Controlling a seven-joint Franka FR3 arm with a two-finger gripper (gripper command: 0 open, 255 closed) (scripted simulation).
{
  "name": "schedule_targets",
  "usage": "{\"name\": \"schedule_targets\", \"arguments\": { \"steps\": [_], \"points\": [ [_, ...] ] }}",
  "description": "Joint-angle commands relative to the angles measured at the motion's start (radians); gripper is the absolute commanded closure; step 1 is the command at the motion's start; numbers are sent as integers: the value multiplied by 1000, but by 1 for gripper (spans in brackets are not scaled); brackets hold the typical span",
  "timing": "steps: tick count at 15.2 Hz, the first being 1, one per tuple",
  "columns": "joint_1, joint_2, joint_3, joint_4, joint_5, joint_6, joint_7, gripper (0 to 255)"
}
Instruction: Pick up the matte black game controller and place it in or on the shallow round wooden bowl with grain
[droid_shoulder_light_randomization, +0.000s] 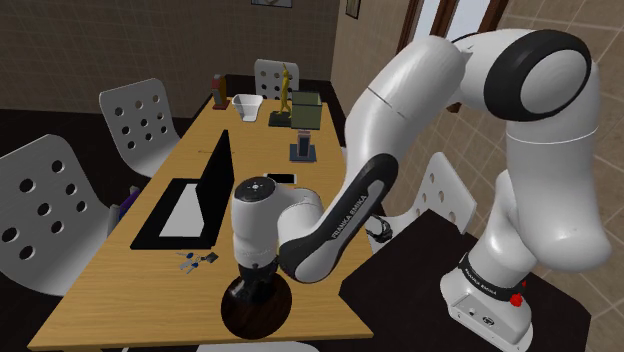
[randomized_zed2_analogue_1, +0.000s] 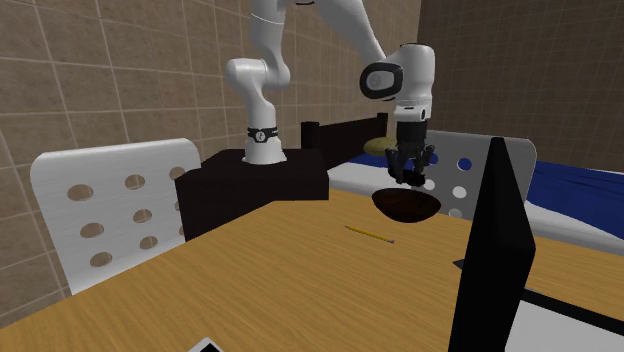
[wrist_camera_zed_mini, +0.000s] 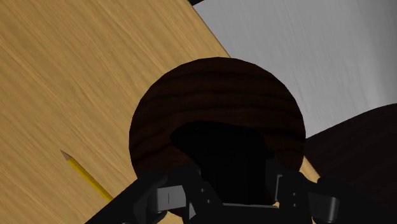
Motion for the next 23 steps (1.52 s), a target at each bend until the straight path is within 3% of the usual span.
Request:
{"name": "schedule_targets", "arguments": {
  "steps": [1,7,15,16,21,23],
  "points": [
    [9,25,-9,6,-11,19,9,255],
    [33,105,-40,26,-41,80,30,255],
    [33,105,-41,26,-41,80,30,255],
    [33,105,-41,26,-41,80,30,0],
    [33,105,-41,26,-41,80,30,0],
    [12,42,-16,5,-19,36,13,0]
  ]
}}
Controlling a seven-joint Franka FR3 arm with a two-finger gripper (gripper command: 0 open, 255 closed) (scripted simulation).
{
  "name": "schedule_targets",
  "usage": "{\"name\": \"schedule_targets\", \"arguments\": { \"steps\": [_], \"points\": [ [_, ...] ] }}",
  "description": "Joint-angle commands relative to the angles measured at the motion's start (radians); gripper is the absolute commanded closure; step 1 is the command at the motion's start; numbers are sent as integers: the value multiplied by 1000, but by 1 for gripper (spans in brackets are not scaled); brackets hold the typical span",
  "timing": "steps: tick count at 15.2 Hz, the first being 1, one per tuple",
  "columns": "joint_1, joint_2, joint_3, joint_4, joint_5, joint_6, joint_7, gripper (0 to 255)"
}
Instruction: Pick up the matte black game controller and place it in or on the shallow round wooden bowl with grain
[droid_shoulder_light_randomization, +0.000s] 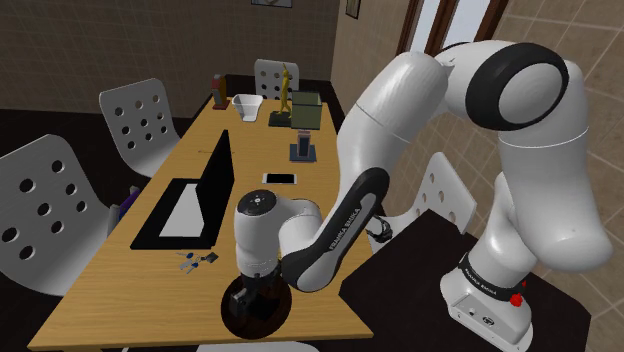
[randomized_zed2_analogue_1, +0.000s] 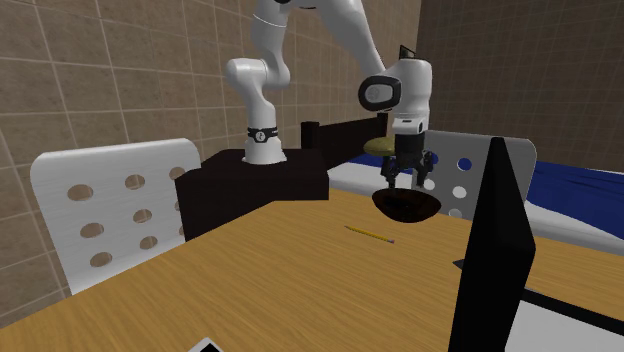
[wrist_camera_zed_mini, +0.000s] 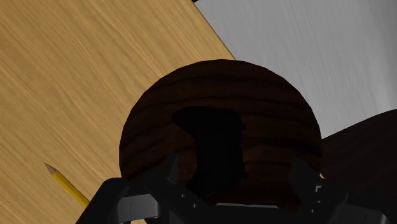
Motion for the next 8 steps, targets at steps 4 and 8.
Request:
{"name": "schedule_targets", "arguments": {
  "steps": [4,8],
  "points": [
    [-26,-78,31,-14,33,-63,-24,0],
    [-26,-78,31,-14,33,-64,-24,0]
  ]
}}
